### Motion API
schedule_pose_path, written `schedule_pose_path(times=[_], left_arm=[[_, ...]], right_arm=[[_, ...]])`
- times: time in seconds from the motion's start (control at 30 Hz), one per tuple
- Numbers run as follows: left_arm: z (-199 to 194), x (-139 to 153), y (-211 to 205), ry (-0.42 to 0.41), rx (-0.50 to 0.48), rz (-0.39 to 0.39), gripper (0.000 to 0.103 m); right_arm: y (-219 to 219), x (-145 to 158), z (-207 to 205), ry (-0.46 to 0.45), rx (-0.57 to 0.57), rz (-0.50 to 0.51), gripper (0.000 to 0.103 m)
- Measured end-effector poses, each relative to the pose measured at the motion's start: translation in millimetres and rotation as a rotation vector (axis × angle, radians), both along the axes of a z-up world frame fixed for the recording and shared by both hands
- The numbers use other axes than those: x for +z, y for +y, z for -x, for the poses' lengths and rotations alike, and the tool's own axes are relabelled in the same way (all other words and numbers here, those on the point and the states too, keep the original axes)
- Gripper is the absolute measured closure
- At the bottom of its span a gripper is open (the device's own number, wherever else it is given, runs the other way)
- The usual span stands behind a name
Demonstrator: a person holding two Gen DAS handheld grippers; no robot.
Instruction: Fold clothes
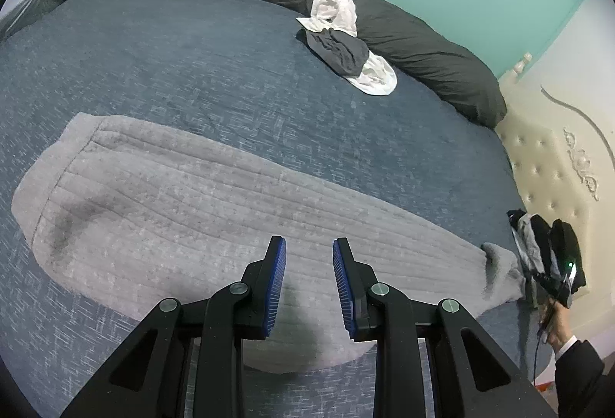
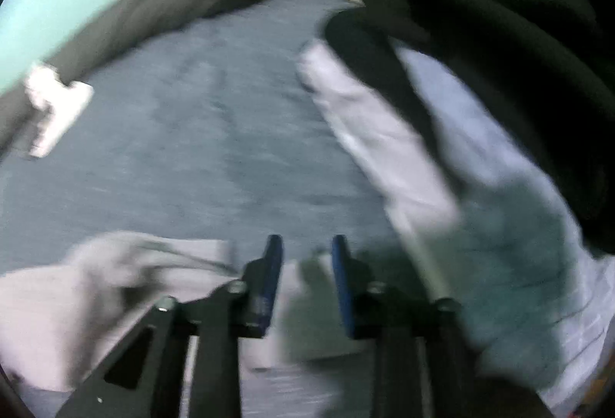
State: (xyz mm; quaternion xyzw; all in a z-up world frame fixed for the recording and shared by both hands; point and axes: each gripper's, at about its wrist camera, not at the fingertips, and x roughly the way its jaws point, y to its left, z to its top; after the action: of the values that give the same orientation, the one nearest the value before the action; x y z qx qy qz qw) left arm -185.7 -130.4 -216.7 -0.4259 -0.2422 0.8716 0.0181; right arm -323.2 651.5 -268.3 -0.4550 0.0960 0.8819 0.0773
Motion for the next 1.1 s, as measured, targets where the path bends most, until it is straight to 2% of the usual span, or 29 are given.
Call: schedule_pose_path(times=[0.1, 0.13, 0.17, 0.3, 0.43, 0.57, 0.6, 0.63, 0.73, 0.97, 1.03, 1.1], left_arm=[[-2, 3, 2, 0.007, -0.008, -0.005, 0.075], [-3, 5, 2, 0.011, -0.009, -0.007, 0.075], [-4, 7, 1, 0.015, -0.009, -0.007, 0.075], [-5, 12, -3, 0.029, -0.003, -0.008, 0.075], [-6, 13, -10, 0.036, 0.004, -0.014, 0.075], [-7, 8, -13, 0.029, 0.008, -0.015, 0.075], [-7, 8, -14, 0.028, 0.009, -0.016, 0.075], [-7, 7, -14, 0.027, 0.01, -0.017, 0.075], [-7, 5, -16, 0.023, 0.014, -0.019, 0.075], [-8, 8, -21, 0.029, 0.006, -0.018, 0.075], [-9, 8, -21, 0.03, 0.007, -0.021, 0.075], [-10, 9, -20, 0.032, 0.005, -0.024, 0.075]], right_arm=[[-15, 2, 3, 0.012, 0.049, 0.181, 0.072], [-21, 0, 6, 0.004, 0.061, 0.237, 0.065], [-27, -4, 7, -0.007, 0.075, 0.316, 0.064], [-50, -16, 13, -0.05, 0.091, 0.451, 0.064], [-62, -24, 10, -0.104, 0.072, 0.472, 0.064], [-59, -18, 3, -0.053, 0.058, 0.499, 0.063], [-60, -19, 7, -0.045, 0.055, 0.493, 0.066], [-62, -18, 7, -0.038, 0.058, 0.488, 0.074], [-67, -19, 17, -0.029, 0.072, 0.46, 0.089], [-77, -3, 21, 0.018, 0.087, 0.333, 0.094], [-74, 4, 19, 0.034, 0.073, 0.317, 0.094], [-70, 20, 12, 0.092, 0.067, 0.325, 0.094]])
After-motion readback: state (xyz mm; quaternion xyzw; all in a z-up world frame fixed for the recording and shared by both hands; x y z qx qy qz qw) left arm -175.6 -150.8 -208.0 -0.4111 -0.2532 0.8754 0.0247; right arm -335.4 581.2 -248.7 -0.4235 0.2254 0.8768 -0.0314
